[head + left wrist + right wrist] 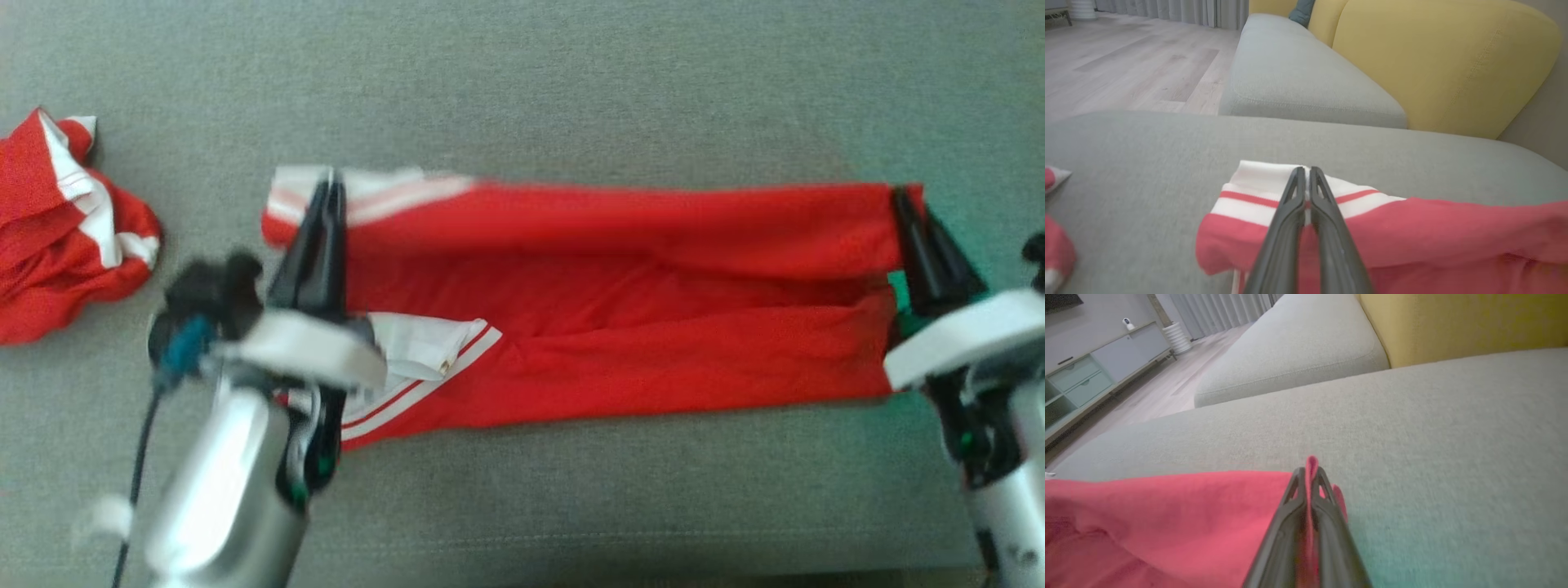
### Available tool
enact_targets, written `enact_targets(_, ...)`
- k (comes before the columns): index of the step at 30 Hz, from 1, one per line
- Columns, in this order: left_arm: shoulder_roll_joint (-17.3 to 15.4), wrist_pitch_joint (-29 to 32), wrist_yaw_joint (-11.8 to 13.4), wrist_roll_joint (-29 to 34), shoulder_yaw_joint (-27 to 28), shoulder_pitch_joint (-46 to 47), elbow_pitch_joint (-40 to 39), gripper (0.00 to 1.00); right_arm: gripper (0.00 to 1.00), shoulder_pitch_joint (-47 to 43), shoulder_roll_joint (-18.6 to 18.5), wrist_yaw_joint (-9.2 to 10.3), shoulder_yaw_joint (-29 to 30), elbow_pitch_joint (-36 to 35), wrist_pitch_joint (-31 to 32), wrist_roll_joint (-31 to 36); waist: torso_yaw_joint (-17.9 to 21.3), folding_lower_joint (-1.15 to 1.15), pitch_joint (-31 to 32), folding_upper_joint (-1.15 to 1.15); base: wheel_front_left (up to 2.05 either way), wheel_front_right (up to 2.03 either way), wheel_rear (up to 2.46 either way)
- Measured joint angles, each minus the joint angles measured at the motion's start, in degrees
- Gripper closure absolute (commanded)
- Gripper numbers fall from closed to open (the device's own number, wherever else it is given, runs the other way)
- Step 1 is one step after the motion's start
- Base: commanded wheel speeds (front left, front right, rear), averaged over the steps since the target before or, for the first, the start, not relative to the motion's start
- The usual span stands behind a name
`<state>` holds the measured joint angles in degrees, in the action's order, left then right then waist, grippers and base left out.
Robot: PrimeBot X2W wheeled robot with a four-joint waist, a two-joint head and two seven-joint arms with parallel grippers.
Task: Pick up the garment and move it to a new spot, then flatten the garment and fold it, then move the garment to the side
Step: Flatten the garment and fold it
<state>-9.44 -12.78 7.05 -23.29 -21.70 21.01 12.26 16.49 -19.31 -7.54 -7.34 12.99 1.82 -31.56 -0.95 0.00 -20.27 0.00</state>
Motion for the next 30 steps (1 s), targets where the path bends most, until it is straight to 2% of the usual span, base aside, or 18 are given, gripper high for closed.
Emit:
enact_targets(6, -1.11, 1.04, 1.58, -1.51, -0.14, -9.16, -4.79, 1.00, 1.00, -4.58, 2.31, 0.00, 2.05, -3.41, 1.69, 2.87, 0.83, 0.00, 0.32, 0.00, 0.00, 0.00, 0.00)
enact_targets(12, -1.25, 3.70, 1.60, -3.13, -1.46, -12.54, -5.04, 1.00, 1.00, -6.77, 4.01, 0.00, 3.22, -4.87, 2.32, 6.87, 1.01, 0.00, 0.02, 0.00, 0.00, 0.00, 0.00)
enact_targets(13, -1.19, 4.16, 1.60, -3.42, -1.58, -12.79, -4.65, 1.00, 0.95, -7.08, 4.45, 0.00, 3.50, -4.88, 2.40, 7.22, 1.01, 0.00, 0.03, 0.00, 0.00, 0.00, 0.00)
enact_targets(14, -1.13, 4.20, 1.60, -3.91, -1.59, -12.93, -4.24, 1.00, 0.80, -7.42, 4.81, 0.00, 3.89, -4.95, 2.60, 7.72, 1.01, 0.00, 0.06, 0.00, 0.00, 0.00, 0.00)
enact_targets(15, -1.10, 4.26, 1.56, -4.24, -1.62, -13.01, -3.79, 1.00, 0.56, -7.93, 5.08, 0.00, 4.11, -5.11, 2.72, 8.25, 1.01, 0.00, 0.10, 0.00, 0.00, 0.00, 0.00)
enact_targets(16, -1.10, 4.26, 1.56, -4.24, -1.62, -13.01, -3.79, 1.00, 0.24, -7.93, 5.08, 0.00, 4.11, -5.11, 2.72, 8.25, 1.01, 0.00, 0.10, 0.00, 0.00, 0.00, 0.00)
enact_targets(17, -0.99, 4.71, 1.53, -4.70, -1.65, -13.03, -3.28, 1.00, 0.00, -8.41, 5.36, 0.00, 4.37, -5.10, 2.83, 8.62, 1.01, 0.00, 0.18, 0.00, 0.00, 0.00, 0.00)
enact_targets(18, -0.80, 4.75, 1.53, -5.09, -1.74, -13.05, -2.74, 1.00, 0.00, -8.92, 5.87, 0.00, 4.75, -5.11, 3.19, 8.81, 1.01, 0.00, 0.27, 0.00, 0.00, 0.00, 0.00)
enact_targets(19, -0.64, 5.34, 1.45, -5.32, -1.89, -13.09, -2.18, 0.80, 0.00, -9.45, 6.23, 0.00, 4.90, -5.11, 3.25, 9.14, 1.01, 0.00, 0.43, 0.00, 0.00, 0.00, 0.00)
enact_targets(21, -0.34, 5.71, 0.97, -5.93, -2.11, -13.35, -0.91, 0.00, 0.00, -10.67, 6.82, 0.00, 5.45, -5.53, 3.25, 10.03, 1.02, 0.00, 0.88, 0.00, 0.00, 0.00, 0.00)
enact_targets(25, -0.35, 4.15, 1.05, -5.24, -2.40, -13.83, 0.20, 0.00, 0.00, -13.73, 8.14, 0.00, 7.12, -7.75, 3.19, 12.12, 1.06, 0.00, 1.90, 0.00, 0.00, 0.00, 0.00)
enact_targets(30, -1.38, -0.10, 3.76, -1.46, -1.55, -14.01, -1.30, 0.00, 0.00, -16.36, 9.79, 0.00, 7.95, -12.55, 1.43, 14.04, 1.34, 0.00, 3.45, 0.00, 0.00, 0.00, 0.00)
